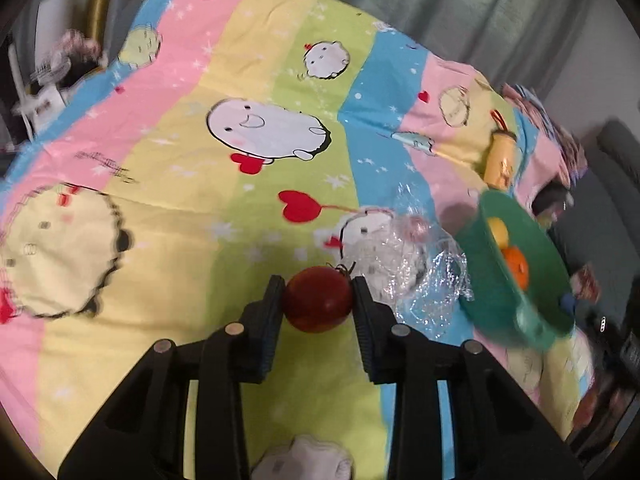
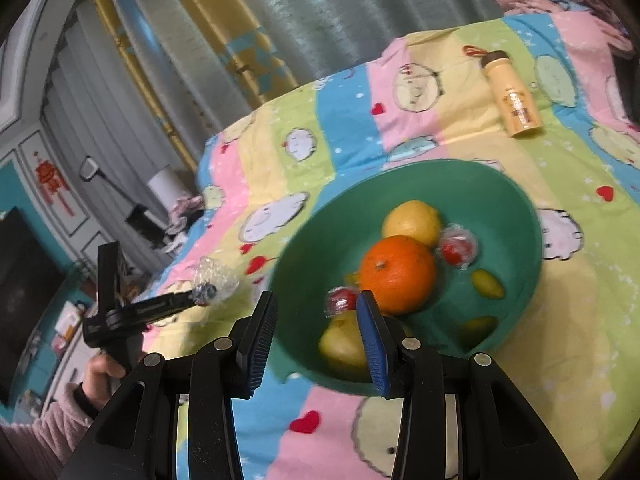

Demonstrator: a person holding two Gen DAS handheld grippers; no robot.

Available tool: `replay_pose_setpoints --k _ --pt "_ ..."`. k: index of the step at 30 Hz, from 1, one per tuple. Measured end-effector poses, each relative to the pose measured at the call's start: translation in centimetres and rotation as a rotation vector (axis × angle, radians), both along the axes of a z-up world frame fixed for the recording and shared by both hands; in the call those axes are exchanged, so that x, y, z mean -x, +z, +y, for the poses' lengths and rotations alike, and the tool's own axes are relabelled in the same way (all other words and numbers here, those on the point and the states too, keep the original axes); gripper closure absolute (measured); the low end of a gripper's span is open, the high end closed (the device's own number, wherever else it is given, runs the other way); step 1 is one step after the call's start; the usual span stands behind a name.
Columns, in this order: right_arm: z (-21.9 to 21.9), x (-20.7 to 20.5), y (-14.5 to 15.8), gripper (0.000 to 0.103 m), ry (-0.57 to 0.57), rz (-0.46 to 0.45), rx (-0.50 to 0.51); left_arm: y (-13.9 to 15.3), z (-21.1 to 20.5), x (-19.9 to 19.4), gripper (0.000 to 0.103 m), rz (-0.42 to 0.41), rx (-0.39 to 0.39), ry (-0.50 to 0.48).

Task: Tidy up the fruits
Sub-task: 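Lift the wrapped red fruit with the left gripper while the right gripper grasps another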

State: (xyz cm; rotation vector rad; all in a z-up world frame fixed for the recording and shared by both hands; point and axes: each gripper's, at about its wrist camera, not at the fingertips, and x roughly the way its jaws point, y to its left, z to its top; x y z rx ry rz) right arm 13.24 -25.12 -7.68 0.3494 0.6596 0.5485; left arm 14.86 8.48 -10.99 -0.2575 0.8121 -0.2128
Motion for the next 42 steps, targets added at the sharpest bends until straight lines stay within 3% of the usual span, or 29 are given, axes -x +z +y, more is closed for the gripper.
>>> replay_pose_setpoints --k 7,11,12,13,14,21,25,27,29,30,35,39,42 --pt "3.4 0.6 0.0 0.061 0.163 0.014 -0.042 -0.3 -0.8 6.4 0.07 0.047 -0.022 -0.085" --pt "5.4 0.8 -0.4 0.061 0.186 0.045 -0.02 -1.1 -2.5 8.6 0.069 0.058 -0.075 -0.154" --pt "5.9 1.0 -0.5 0.061 0.194 0.053 -0.018 -1.3 -2.8 9.0 0.063 0.056 -0.098 -0.169" --pt "6.2 1.3 -0.6 0.061 0.201 0.059 -0.015 -1.4 -2.7 9.4 0.05 0.048 -0.109 -0.169" --pt "6.5 1.5 -0.6 0.061 0.205 0.064 -0.01 -1.5 -2.6 9.7 0.047 0.042 -0.11 -0.167" --pt "8.3 1.4 1.7 0.061 0.188 0.042 0.101 -2.3 -0.1 10.5 0.045 0.037 -0.035 -0.137" --pt "10.2 -1.2 3.3 0.061 0.185 0.041 0.182 -3.1 -1.1 10.9 0.045 0.042 0.005 -0.186" --pt "11.8 -3.2 3.8 0.061 0.184 0.047 0.269 -3.2 -1.8 10.8 0.046 0.023 -0.003 -0.209" --pt "12.8 -4.8 3.9 0.062 0.179 0.056 0.352 -3.4 -2.1 10.6 0.054 0.026 -0.027 -0.21" --pt "13.7 -6.1 3.9 0.062 0.2 0.068 0.416 -3.6 -2.1 10.4 0.064 0.032 -0.032 -0.212" --pt "17.3 -10.5 2.6 0.062 0.348 0.116 0.726 -4.3 -2.3 10.5 0.07 0.038 -0.036 -0.246" --pt "19.8 -13.9 0.5 0.062 0.412 0.163 0.982 -4.7 -1.7 10.2 0.071 0.038 0.027 -0.251" --pt "20.8 -15.4 -0.8 0.062 0.454 0.205 1.074 -4.5 -0.2 10.0 0.072 0.023 0.096 -0.227"
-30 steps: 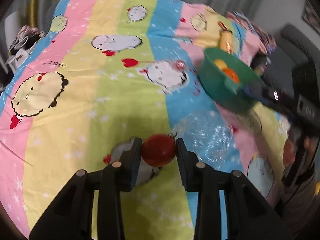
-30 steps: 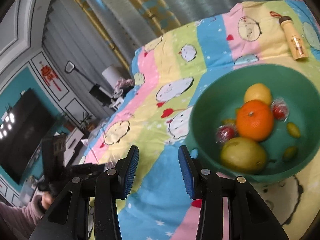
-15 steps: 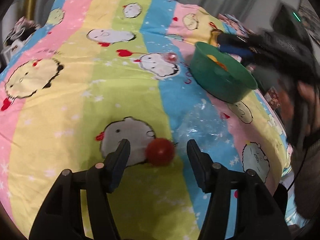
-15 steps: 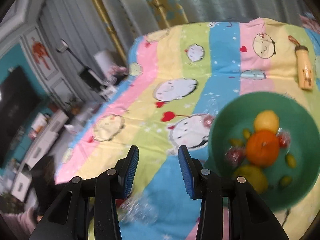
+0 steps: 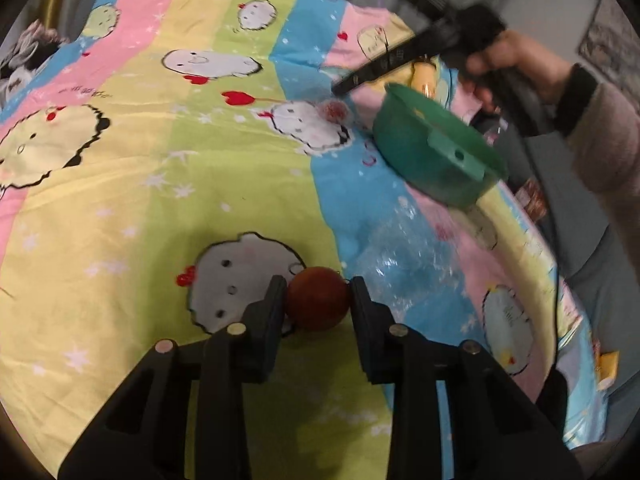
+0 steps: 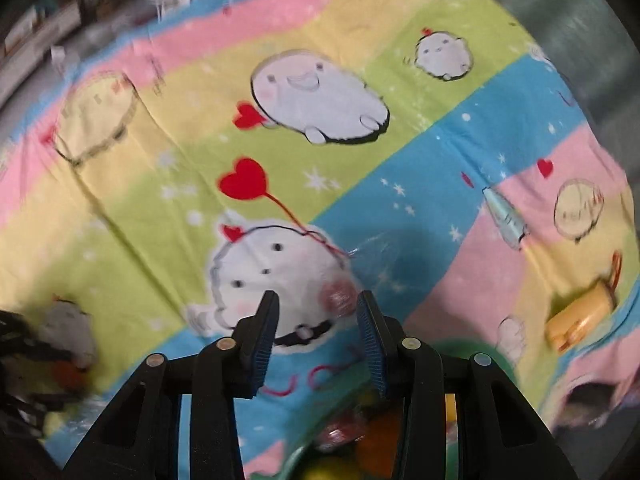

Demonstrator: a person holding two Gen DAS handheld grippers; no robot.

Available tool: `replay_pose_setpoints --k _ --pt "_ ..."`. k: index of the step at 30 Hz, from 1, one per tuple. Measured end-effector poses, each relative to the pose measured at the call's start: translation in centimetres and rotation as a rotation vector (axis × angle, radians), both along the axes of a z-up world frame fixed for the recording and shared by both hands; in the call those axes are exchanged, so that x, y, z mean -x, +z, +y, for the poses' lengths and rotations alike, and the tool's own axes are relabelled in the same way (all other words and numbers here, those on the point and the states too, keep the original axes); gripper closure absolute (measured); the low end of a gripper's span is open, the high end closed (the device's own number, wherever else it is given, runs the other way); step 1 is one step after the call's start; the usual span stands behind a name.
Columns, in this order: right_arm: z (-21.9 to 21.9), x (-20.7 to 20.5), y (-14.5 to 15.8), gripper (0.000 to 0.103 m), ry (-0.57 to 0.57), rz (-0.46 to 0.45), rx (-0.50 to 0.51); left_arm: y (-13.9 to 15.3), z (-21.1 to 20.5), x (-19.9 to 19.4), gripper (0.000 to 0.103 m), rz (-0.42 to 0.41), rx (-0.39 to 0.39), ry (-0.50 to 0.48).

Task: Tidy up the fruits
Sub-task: 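Lift the wrapped red fruit with the left gripper while the right gripper grasps another, then carry both wrapped red fruits over the green bowl and lower them in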

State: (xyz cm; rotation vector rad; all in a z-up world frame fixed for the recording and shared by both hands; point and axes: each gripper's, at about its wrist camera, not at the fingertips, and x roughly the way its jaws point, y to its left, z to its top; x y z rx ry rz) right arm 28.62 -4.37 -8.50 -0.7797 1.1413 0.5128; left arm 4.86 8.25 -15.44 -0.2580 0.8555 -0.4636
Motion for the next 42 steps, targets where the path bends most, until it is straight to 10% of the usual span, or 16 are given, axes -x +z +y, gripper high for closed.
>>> replay_pose_setpoints --k 12,19,35,42 --pt "1.3 -2.2 -5.6 0.062 0.108 0.057 0.32 2.6 5.6 0.4 0.071 -0.058 0.113 0.124" --pt "0.9 -2.5 -5.5 0.073 0.102 0.005 0.281 2.6 5.0 0.1 0.071 -0.055 0.112 0.114" --pt "-6.3 8.4 7.1 0.074 -0.083 -0.091 -0.649 5.6 2.9 0.7 0.071 -0.085 0.078 0.115" --pt "-12.4 12.0 8.7 0.074 -0.169 -0.15 -0.751 8.0 -0.1 0.7 0.071 -0.123 0.066 0.058"
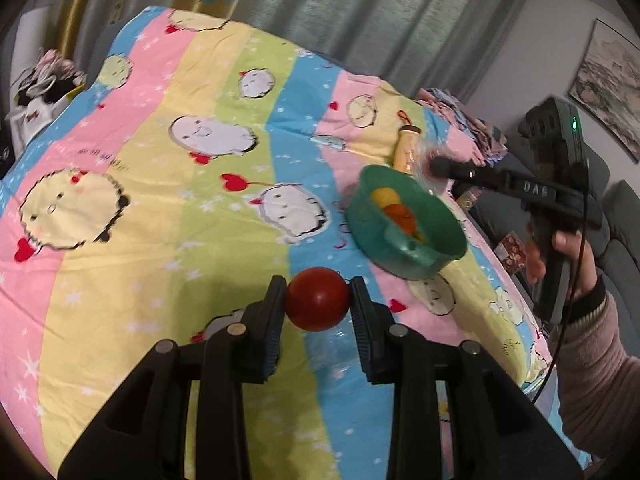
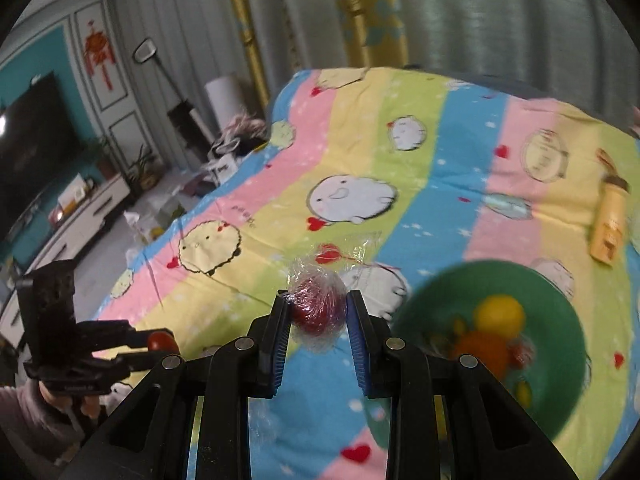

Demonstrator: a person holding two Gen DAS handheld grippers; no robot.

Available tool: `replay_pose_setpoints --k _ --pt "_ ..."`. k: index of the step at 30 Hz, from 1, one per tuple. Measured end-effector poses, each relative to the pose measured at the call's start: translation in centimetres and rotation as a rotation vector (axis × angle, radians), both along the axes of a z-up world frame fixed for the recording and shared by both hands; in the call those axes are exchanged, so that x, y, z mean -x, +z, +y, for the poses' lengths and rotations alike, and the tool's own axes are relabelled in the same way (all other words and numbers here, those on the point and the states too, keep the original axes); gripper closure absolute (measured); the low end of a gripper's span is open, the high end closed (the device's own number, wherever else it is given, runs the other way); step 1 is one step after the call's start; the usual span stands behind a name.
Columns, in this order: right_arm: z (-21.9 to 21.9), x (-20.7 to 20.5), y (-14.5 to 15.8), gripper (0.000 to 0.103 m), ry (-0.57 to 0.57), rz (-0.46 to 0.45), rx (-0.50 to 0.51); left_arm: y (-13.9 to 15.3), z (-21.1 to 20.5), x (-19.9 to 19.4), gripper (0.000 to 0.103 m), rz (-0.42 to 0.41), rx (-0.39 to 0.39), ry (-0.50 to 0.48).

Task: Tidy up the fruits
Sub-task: 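Carry both wrapped red fruits over the green bowl and lower them in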

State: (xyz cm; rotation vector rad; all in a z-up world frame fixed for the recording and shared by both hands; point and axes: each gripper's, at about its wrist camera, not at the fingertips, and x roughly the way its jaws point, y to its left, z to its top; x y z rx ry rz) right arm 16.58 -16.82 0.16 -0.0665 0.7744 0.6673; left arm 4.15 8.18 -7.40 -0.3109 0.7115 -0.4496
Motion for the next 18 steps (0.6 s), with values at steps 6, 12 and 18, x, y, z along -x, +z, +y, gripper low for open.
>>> replay_pose_setpoints --k 6,12,18 --pt "-4.5 0.8 -0.7 0.074 -0.105 0.01 -0.023 1.7 -3.4 -1.5 0.071 -0.019 -0.042 -0.049" --pt "-7.2 1.5 -1.3 0.073 -0.15 0.013 -0.069 3.2 -7.1 -3.1 0.071 -0.047 -0.102 -0.086" --pt "-9.1 1.2 -2.2 0.073 -0.204 0.022 -0.087 3.2 -10.6 -5.9 0.071 -0.042 -0.179 -0.1"
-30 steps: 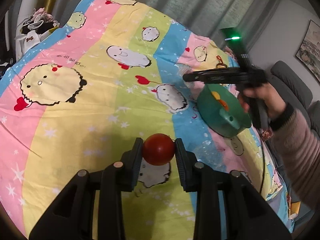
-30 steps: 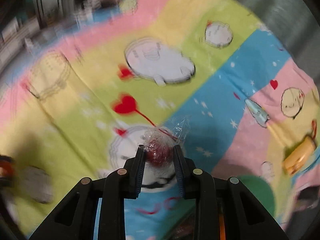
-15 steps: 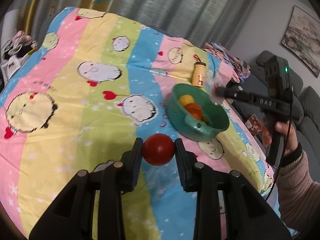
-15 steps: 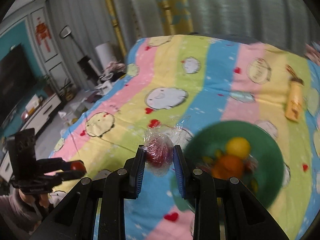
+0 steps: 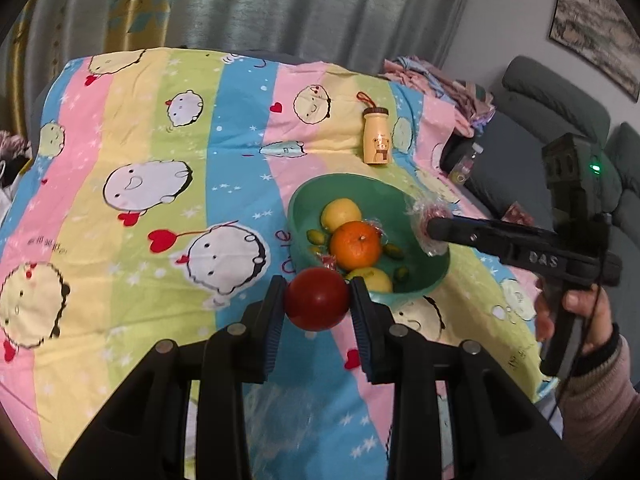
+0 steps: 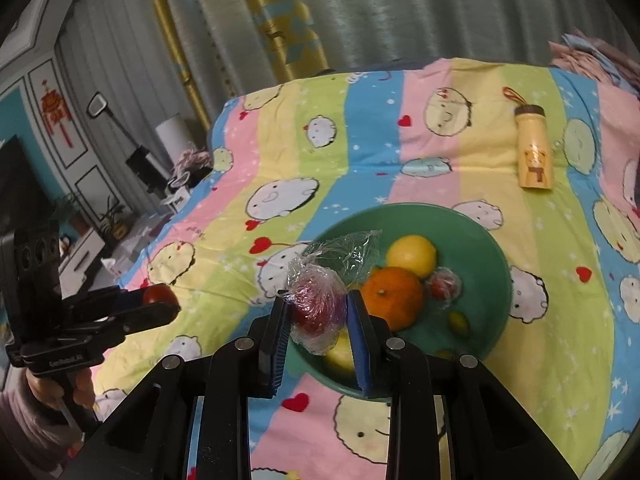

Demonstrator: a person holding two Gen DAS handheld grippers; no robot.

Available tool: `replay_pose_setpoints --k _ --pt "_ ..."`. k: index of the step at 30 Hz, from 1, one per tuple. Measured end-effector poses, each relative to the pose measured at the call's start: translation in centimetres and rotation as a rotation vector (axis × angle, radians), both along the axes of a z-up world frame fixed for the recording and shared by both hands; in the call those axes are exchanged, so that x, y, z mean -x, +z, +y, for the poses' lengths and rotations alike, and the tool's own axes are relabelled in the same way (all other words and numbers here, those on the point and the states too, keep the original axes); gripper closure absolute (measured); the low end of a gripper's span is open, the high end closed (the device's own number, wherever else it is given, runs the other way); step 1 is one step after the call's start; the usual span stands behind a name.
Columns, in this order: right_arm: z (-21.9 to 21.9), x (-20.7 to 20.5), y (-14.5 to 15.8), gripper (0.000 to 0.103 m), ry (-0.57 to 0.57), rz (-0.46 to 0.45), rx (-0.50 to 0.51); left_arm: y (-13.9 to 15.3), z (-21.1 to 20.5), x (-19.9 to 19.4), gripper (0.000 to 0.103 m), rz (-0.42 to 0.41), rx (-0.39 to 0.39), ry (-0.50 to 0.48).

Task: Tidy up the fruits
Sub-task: 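Carry both wrapped red fruits over the green bowl and lower them in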

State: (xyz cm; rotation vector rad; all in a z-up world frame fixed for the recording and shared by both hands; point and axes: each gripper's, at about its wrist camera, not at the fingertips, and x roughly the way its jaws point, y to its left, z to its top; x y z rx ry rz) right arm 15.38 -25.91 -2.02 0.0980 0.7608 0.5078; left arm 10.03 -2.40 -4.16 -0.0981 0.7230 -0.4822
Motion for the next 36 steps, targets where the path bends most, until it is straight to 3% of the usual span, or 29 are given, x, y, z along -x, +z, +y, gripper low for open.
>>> replay_pose_setpoints --k 16,36 --pt "-1.5 -2.0 -1.7 0.073 -0.031 0.03 0.056 -2.6 -7.0 -6.9 0.071 0.047 -0.148 -0.035" --pt "-2.1 -3.0 -2.6 0.073 -0.034 0.034 0.044 -3.2 -8.2 -8.5 0.071 0.059 -0.177 -0.037"
